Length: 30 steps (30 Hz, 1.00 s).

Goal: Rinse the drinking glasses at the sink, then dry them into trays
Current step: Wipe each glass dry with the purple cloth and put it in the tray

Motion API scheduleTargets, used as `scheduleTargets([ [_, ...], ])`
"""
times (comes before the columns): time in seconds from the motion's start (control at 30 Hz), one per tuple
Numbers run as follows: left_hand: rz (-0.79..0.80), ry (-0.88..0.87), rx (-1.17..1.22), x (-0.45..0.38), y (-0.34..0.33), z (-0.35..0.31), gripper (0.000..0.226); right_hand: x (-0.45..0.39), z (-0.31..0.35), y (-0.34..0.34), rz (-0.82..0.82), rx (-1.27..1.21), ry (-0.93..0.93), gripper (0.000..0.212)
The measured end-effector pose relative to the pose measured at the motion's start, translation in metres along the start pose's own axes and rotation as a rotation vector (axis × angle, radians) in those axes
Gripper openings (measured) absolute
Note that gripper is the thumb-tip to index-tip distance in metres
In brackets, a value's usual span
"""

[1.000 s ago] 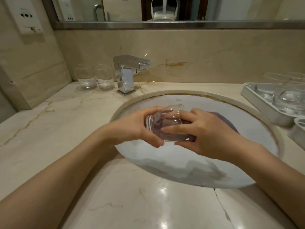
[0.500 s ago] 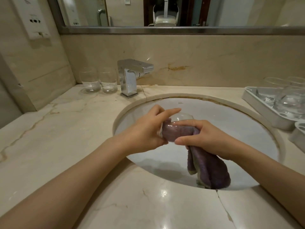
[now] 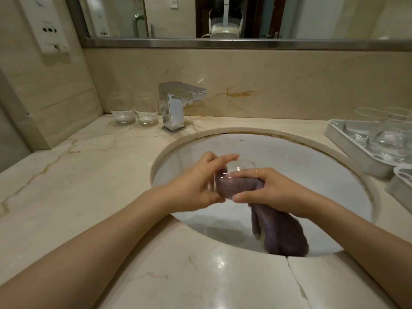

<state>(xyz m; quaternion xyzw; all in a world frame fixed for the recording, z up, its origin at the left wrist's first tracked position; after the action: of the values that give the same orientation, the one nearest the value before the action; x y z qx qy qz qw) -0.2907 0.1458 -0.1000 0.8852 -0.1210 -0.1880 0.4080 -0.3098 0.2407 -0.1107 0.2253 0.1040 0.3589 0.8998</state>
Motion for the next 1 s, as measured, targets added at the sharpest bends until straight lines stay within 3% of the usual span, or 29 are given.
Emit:
scheduleTargets([
  [0.1,-0.081,-0.204,-0.287,0.001,0.004,-0.015,0.086,0.003,-0.006,-0.006,0.063,-0.294,-0.148,0.027],
  [0.2,-0.117,-0.162,-0.164,-0.002,0.012,-0.015,0.085,0.003,0.0,-0.002,0.039,-0.237,-0.092,0.027],
  [0.3,-0.087,-0.018,0.187,-0.003,0.016,-0.005,0.089,0.004,0.017,0.007,-0.077,0.058,0.122,0.037],
  [0.43,0.064,0.203,0.785,-0.001,0.01,0.006,0.08,0.013,0.047,0.009,-0.233,0.76,0.528,0.049],
  [0.5,0.135,0.224,0.881,0.001,0.007,0.004,0.077,0.015,0.047,0.006,-0.258,0.946,0.594,0.052],
  [0.57,0.126,0.204,0.836,0.002,0.006,0.003,0.075,0.015,0.045,0.008,-0.247,0.837,0.566,0.049],
  [0.67,0.061,0.146,0.663,0.003,0.008,0.001,0.078,0.008,0.034,0.008,-0.18,0.464,0.379,0.043],
  [0.83,-0.086,-0.171,0.049,0.008,0.016,-0.017,0.083,0.003,0.005,-0.002,0.039,-0.187,-0.026,0.034],
  [0.93,-0.12,-0.172,0.057,0.007,0.019,-0.016,0.085,0.003,0.007,-0.002,0.043,-0.225,-0.027,0.032],
  [1.0,-0.101,-0.069,0.199,0.003,0.023,-0.009,0.089,0.002,0.016,0.005,-0.048,-0.089,0.074,0.034],
])
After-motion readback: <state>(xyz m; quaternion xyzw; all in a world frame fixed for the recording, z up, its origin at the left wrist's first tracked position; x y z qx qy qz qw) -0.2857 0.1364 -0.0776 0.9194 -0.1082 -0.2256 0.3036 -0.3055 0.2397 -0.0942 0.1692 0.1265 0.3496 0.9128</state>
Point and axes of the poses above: each hand's wrist, its own x-axis away from the middle knuckle, its own y-axis out of the back of the hand, z = x × y, the point moved 10 cm from there along -x, towards the middle knuckle, and after that the axes turned 1 degree about y, right-handed, at the moved point
